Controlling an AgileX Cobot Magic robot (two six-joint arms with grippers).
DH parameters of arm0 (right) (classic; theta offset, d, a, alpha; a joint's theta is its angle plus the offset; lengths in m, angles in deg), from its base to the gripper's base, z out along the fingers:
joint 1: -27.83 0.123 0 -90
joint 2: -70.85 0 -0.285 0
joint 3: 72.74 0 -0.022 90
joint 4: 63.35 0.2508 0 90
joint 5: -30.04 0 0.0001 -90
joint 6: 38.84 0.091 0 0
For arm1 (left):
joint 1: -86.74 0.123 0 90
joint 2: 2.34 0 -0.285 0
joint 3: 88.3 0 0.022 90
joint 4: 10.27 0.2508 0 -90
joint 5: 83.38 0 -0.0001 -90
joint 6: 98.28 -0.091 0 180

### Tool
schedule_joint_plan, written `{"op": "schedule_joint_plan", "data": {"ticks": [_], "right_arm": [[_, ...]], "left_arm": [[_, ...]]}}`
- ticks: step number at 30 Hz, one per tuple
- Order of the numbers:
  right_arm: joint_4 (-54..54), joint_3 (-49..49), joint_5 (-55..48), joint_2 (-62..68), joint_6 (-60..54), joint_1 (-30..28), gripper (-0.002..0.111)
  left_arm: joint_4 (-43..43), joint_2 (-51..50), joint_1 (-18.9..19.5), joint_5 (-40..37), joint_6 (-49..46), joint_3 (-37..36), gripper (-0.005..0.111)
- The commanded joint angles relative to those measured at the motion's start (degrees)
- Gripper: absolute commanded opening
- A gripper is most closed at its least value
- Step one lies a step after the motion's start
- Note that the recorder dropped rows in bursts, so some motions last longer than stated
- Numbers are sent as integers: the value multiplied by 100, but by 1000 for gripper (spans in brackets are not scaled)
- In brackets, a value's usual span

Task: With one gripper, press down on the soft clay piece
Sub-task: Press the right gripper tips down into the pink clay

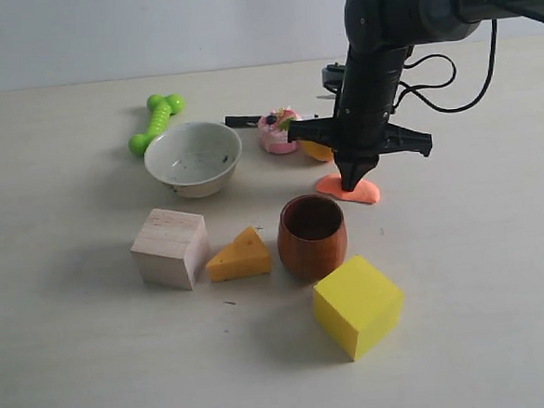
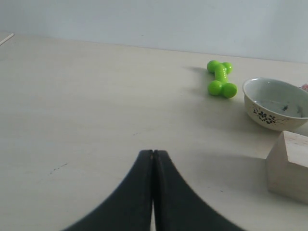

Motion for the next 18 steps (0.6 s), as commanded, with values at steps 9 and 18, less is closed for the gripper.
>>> {"op": "schedule_joint_plan", "data": {"ticks": [9,18], "right_arm": [[-49,226,-45,566,-223,-8,0],[-49,226,-54,612,-223,-8,0]], "left_arm": [[-21,32,-43,43,12,13,0],[-21,32,-43,43,12,13,0]]}}
